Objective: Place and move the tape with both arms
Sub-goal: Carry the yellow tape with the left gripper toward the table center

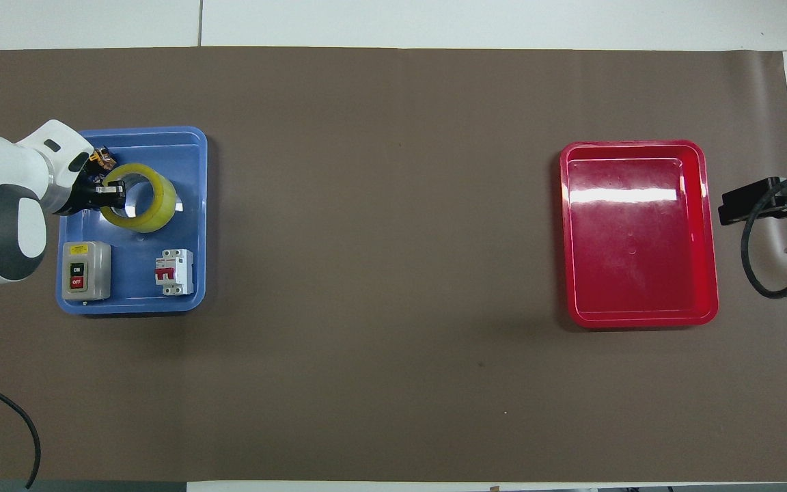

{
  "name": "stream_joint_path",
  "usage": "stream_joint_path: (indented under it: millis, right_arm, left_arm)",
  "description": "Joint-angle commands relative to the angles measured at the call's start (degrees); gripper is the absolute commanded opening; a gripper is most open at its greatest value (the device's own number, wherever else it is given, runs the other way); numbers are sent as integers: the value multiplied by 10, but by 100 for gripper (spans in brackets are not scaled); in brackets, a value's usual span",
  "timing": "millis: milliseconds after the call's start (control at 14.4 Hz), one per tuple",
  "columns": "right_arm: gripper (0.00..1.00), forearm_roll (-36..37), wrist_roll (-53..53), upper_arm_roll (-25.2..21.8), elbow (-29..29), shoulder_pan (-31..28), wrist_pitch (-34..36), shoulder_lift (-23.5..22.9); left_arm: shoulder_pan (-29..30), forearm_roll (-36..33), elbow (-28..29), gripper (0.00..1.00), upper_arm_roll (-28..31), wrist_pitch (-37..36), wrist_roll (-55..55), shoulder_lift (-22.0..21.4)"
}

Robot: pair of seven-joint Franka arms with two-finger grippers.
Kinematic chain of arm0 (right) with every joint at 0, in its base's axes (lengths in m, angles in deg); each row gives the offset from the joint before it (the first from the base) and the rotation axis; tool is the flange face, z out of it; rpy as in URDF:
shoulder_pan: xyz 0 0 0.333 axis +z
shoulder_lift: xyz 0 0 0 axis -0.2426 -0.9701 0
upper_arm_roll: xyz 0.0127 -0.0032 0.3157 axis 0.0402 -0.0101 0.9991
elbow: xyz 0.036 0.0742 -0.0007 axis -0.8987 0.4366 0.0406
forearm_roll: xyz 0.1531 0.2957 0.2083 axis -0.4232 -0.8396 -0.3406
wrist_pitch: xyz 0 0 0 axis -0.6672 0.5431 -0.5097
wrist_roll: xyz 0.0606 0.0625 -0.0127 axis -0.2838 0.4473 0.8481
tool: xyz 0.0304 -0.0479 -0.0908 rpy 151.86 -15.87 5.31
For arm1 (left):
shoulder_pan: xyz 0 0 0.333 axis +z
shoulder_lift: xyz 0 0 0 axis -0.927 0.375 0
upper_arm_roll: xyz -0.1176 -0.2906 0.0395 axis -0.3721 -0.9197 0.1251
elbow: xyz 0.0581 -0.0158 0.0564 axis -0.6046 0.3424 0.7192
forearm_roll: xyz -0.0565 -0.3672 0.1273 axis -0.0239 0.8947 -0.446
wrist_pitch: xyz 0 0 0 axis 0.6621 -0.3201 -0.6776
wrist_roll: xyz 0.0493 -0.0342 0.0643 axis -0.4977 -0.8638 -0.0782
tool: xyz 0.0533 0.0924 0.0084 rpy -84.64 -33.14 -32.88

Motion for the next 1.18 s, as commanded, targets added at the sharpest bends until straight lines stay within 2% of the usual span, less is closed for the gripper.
stream_joint_path:
  millis: [0,208,346,623,831,1108]
  right_arm:
    - [100,2,8,4,5,-8,-1,5]
    - [100,2,7,5,5,-8,-1,5]
    - [100,2,7,5,5,-8,0,5]
    - [100,2,7,5,5,-8,-1,5]
    - [100,2,7,5,5,-8,-1,5]
    - [100,1,7,5,5,-7,-1,5]
  left_arm:
    - [-14,11,-32,0,0,-75,15,-34]
    - [-78,5,-38,0,1,-91,132,-45]
    - [-133,-31,-31,0,-2,-81,234,-51]
    - [-239,-39,-28,0,-2,-54,404,-40]
    - [-298,-39,-27,0,-3,-19,485,-20]
    - [-376,-46,-40,0,-2,14,561,34]
